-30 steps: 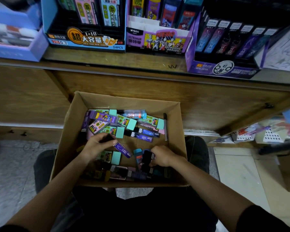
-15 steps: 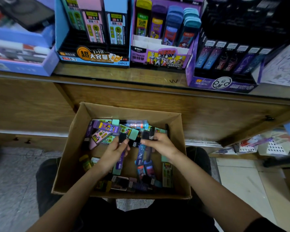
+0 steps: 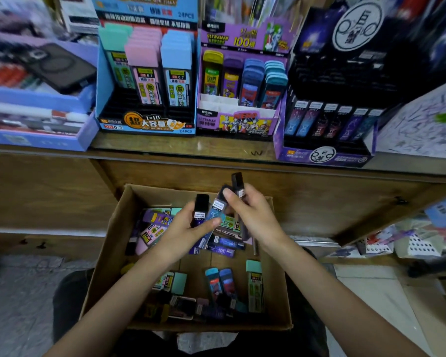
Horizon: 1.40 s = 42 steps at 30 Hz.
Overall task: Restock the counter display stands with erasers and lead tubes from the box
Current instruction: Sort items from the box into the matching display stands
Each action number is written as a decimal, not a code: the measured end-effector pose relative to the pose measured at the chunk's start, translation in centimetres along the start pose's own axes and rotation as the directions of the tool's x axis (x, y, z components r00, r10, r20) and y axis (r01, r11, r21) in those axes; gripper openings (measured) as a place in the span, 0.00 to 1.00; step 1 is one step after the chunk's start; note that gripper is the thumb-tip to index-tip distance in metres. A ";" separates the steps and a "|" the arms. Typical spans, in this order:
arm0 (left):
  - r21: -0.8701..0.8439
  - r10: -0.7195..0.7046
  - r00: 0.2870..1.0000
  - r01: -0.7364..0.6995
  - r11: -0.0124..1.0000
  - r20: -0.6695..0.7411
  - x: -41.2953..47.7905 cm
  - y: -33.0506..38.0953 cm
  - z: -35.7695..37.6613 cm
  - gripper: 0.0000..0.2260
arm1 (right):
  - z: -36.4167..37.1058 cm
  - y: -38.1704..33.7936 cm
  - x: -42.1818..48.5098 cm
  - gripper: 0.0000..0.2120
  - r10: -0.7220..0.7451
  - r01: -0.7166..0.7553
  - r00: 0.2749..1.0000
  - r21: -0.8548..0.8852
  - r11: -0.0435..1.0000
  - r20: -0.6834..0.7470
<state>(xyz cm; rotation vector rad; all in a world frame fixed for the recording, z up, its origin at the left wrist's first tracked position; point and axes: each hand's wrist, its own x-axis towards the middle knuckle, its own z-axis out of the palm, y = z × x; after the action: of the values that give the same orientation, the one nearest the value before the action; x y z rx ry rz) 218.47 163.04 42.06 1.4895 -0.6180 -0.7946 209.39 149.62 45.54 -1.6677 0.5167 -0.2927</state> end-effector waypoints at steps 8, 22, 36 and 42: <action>-0.002 0.129 0.990 -0.130 0.992 -0.051 1.5 5.6 1.0 0.20 | -5.4 -5.2 0.8 0.19 -0.054 0.089 0.983 0.201 0.976 -0.176; 0.026 0.199 0.974 -0.197 0.980 -0.108 3.7 9.6 1.7 0.22 | -14.1 -12.7 3.5 0.07 -0.475 0.446 0.814 -0.165 0.880 -0.334; 0.025 0.231 0.968 -0.230 0.973 -0.103 3.8 9.5 2.0 0.23 | -13.5 -11.4 4.9 0.12 -0.424 0.366 0.844 -0.227 0.903 -0.328; 0.024 0.233 0.968 -0.232 0.972 -0.098 3.7 9.8 1.9 0.23 | -14.1 -11.2 5.0 0.14 -0.420 0.331 0.853 -0.302 0.894 -0.309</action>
<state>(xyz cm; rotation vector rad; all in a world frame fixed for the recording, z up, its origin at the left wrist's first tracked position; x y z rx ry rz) 220.03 158.22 51.42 1.4279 -0.7079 -0.5323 208.87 136.02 58.34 -1.9598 0.5092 -0.8791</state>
